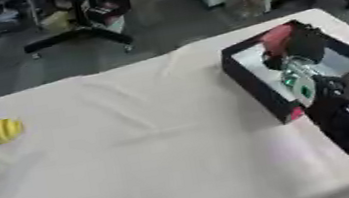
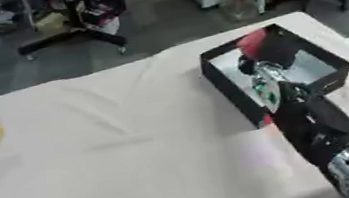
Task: Pick up the objects with one hand, pass them to the other hand, and then place them into the box on the other side of the table.
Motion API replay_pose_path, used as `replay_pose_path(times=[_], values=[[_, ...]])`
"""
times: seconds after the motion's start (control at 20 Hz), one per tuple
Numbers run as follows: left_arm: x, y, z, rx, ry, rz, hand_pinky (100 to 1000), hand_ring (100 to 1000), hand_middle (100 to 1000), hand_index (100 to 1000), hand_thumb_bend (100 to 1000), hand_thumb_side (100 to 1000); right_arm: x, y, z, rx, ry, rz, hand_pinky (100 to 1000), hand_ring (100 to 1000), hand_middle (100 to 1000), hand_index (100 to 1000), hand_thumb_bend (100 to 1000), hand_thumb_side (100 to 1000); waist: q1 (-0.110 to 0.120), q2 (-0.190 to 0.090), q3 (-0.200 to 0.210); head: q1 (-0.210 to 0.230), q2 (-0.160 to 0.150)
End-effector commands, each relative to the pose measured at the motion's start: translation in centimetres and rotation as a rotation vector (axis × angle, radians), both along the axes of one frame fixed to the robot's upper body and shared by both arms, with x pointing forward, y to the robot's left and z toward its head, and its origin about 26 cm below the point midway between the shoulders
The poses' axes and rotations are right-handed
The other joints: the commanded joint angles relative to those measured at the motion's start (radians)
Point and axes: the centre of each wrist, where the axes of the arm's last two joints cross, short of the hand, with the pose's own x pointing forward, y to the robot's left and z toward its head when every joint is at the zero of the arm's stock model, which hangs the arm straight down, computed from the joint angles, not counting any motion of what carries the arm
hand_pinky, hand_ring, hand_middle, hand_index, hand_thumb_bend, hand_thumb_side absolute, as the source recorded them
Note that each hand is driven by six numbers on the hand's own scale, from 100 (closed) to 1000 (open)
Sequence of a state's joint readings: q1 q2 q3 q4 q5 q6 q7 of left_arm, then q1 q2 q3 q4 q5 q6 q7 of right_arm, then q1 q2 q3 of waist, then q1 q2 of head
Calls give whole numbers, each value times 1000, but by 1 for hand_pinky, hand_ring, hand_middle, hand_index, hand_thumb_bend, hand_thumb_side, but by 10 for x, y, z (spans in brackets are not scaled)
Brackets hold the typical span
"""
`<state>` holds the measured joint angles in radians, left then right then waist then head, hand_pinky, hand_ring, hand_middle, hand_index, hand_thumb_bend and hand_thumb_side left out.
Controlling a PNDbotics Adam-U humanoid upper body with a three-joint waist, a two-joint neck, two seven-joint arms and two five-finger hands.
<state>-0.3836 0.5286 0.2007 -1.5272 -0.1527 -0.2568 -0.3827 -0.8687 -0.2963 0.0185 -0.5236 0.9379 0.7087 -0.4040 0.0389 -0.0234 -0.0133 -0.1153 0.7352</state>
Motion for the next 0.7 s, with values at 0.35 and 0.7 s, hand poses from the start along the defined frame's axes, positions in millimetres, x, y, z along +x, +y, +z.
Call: replay_pose_path(times=[0.35, 0.7], values=[[-10, 25, 6, 67, 39, 94, 810, 759, 786, 877, 1000, 505, 8, -22, 60, -93, -90, 4, 836, 972, 894, 1000, 605, 591, -13, -9, -4, 5, -23], [-11, 37, 0, 101, 72, 148, 812, 757, 778, 876, 1000, 492, 0, -8, 118, -198, -127, 207, 777, 968, 869, 1000, 551, 403, -17, -7, -9, 30, -23]])
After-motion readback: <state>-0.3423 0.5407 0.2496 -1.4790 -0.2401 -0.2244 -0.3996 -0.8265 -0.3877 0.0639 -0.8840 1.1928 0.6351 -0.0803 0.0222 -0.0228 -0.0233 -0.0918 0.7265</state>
